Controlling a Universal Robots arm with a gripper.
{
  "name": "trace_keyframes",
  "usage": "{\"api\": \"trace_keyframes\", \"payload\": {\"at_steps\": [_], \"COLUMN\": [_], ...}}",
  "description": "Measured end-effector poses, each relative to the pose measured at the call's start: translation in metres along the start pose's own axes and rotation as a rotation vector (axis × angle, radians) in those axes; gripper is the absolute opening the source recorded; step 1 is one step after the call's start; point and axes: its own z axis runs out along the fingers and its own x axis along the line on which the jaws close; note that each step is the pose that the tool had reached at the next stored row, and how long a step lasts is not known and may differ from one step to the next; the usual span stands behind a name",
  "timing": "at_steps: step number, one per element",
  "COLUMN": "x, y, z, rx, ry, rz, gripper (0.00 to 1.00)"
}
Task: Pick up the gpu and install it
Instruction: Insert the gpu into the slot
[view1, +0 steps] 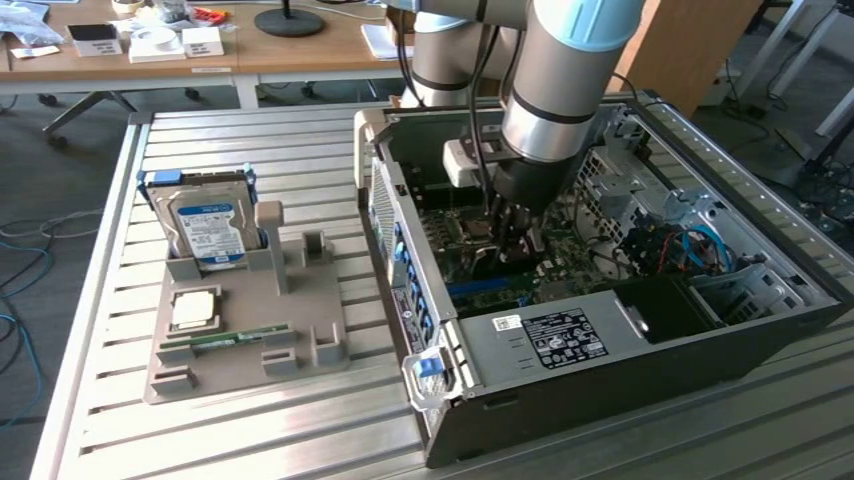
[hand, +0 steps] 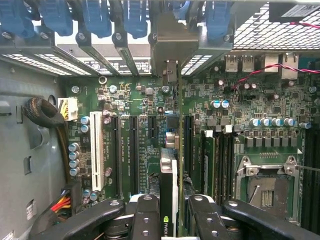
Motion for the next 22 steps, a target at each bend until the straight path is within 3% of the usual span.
{"api": "trace_keyframes", "payload": {"at_steps": [22], "x": [0.0003], "y": [0.0012], "z": [0.0101], "rx": [0.0], "ry": [0.0027], "rz": [0.0], "gripper": [0.27]}}
